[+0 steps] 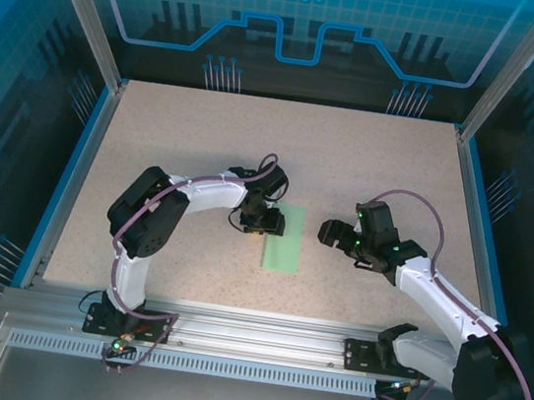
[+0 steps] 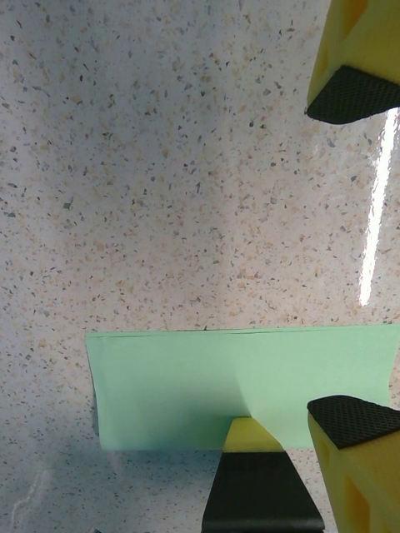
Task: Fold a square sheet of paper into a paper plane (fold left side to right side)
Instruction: First fold in half a square sheet of paper at the center of the table.
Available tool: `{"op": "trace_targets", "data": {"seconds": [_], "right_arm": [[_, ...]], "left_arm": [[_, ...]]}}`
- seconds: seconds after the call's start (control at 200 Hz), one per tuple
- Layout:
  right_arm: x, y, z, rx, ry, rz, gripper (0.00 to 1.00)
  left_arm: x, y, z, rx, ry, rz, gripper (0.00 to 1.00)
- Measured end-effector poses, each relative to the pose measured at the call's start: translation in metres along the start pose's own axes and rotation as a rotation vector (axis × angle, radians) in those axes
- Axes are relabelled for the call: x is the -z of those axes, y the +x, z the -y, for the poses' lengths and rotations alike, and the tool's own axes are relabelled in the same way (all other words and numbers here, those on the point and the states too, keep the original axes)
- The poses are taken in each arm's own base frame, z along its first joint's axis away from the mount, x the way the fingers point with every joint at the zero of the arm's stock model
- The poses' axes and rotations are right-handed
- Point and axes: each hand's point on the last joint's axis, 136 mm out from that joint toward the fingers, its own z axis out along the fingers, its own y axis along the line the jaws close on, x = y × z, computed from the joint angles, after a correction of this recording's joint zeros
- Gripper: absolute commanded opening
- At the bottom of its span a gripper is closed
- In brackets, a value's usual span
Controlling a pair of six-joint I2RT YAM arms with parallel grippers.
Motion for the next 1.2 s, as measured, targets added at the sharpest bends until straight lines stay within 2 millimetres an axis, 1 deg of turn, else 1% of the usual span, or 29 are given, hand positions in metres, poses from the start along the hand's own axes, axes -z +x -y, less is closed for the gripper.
{"op": "trace_targets", "data": {"seconds": [0.965,1.2], "right_arm": [[0.0000,0.0007,-0.0008,0.000,-0.005,-0.004,0.90],[-0.0006,0.0013,-0.0007,0.000,-0.005,-0.008,0.90]], "left_arm": [[-0.0011,0.0003,0.0005,0.003,-0.006,-0.014,0.52],[-0.0012,-0.0003,0.0010,0.006,-0.012,-0.023,0.54]]}}
